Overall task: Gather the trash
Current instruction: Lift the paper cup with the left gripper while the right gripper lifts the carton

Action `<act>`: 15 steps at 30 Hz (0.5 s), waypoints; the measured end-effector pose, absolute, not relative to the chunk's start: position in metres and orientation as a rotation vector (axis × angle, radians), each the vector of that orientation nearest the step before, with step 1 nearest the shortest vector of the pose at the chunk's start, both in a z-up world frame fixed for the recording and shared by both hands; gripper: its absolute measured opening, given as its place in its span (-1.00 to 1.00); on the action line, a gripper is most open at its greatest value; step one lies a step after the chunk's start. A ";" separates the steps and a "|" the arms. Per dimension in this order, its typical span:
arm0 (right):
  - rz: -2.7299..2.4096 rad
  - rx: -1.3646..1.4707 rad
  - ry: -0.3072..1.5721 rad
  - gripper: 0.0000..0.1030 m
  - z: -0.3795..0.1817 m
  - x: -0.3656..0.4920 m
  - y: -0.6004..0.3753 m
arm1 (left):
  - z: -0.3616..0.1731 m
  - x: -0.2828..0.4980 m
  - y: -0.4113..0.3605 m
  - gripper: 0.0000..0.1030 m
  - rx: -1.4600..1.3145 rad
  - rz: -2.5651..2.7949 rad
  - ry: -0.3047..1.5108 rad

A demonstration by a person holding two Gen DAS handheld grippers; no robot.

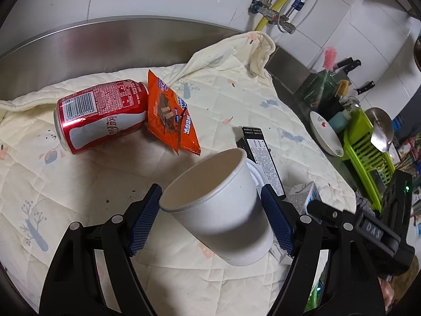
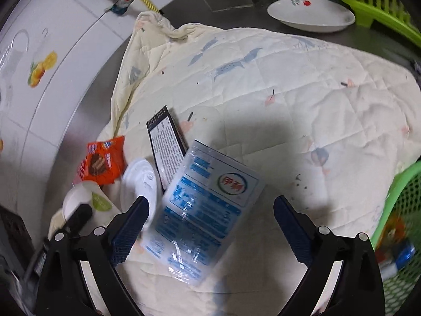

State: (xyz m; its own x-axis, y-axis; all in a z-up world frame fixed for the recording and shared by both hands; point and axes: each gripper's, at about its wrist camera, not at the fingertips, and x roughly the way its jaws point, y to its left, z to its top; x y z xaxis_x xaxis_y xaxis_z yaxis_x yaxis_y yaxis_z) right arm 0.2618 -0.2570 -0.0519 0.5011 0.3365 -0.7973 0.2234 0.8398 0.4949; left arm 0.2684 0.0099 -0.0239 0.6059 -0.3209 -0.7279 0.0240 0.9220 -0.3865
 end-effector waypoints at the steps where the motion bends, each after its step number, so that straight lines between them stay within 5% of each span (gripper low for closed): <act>1: 0.062 0.617 1.067 0.79 -0.053 0.264 -0.256 | -0.024 0.268 0.011 0.47 -0.357 -0.205 0.903; 15: 0.121 0.607 1.097 0.38 -0.053 0.252 -0.252 | -0.017 0.256 0.014 0.46 -0.350 -0.238 0.894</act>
State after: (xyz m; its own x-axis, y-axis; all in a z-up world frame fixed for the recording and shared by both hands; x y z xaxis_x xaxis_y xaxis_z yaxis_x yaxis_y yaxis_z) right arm 0.2519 -0.2519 -0.0527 0.4671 0.3823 -0.7973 0.1998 0.8327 0.5163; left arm 0.2560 0.0142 -0.0166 0.6062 -0.3449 -0.7167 0.0565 0.9175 -0.3937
